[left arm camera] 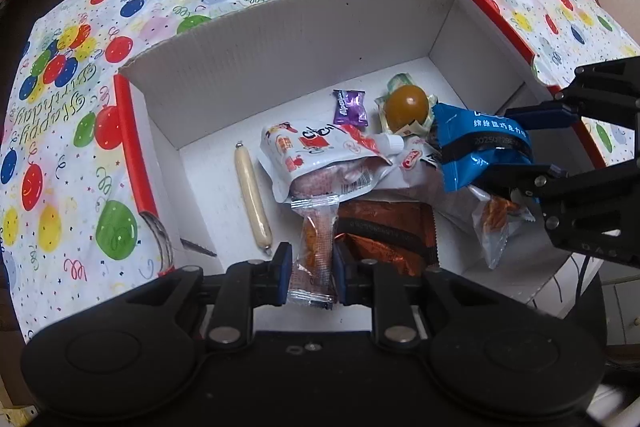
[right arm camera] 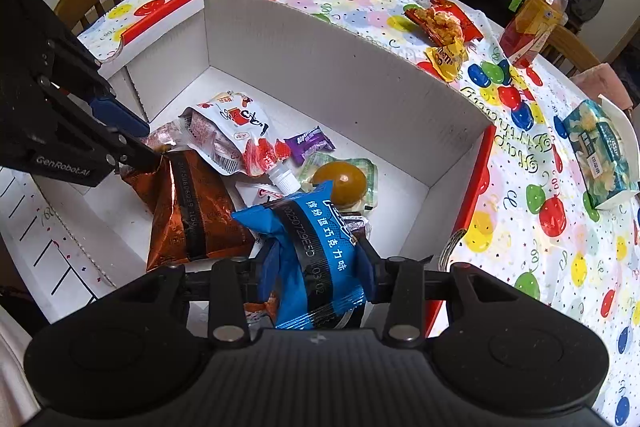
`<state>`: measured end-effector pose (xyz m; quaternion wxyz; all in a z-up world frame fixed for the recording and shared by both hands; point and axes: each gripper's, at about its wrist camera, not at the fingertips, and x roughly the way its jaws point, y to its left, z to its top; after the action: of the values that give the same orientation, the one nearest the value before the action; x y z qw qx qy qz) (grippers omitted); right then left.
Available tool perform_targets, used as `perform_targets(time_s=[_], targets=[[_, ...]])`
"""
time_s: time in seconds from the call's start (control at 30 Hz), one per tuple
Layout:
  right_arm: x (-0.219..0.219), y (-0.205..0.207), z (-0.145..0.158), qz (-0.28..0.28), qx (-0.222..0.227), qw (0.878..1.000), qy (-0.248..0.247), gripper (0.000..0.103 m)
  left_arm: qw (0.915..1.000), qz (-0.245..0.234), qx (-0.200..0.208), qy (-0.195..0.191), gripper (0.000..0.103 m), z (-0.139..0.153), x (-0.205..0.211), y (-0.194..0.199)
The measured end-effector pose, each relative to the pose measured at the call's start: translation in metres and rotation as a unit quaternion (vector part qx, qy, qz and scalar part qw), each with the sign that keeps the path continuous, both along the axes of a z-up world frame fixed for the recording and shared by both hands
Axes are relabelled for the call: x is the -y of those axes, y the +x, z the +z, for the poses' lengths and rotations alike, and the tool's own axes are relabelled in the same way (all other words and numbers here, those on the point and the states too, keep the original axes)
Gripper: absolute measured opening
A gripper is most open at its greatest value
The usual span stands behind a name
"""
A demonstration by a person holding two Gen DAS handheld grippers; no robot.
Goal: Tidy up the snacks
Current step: 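Carry the clear snack and blue packet into the white box and open both tools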
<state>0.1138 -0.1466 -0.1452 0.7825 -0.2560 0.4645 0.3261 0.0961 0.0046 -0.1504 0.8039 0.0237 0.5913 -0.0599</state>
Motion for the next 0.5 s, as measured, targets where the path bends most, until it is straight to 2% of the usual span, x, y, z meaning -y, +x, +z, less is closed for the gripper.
perform_targets(time_s=[0.17,0.23,0.3,0.43,0.5], targets=[[0.003,-0.001,0.003,0.000,-0.008,1.000,0.013,0.042,1.0000,0.004,-0.003,-0.007,0.020,0.001,-0.002,0.001],[0.005,-0.001,0.005,-0.004,-0.009,1.000,0.021,0.054,0.9999,0.009,-0.004,-0.008,0.020,0.001,-0.002,0.001],[0.007,-0.001,0.008,-0.007,-0.007,0.999,0.030,0.057,0.9999,0.012,-0.002,-0.009,0.023,0.003,-0.002,0.001],[0.010,-0.001,0.016,-0.012,-0.008,0.999,0.043,0.057,0.9999,0.008,0.009,-0.007,0.030,0.008,0.000,0.000],[0.011,0.000,0.021,-0.015,-0.008,0.999,0.049,0.058,0.9998,0.010,0.015,-0.008,0.036,0.012,0.000,-0.001]])
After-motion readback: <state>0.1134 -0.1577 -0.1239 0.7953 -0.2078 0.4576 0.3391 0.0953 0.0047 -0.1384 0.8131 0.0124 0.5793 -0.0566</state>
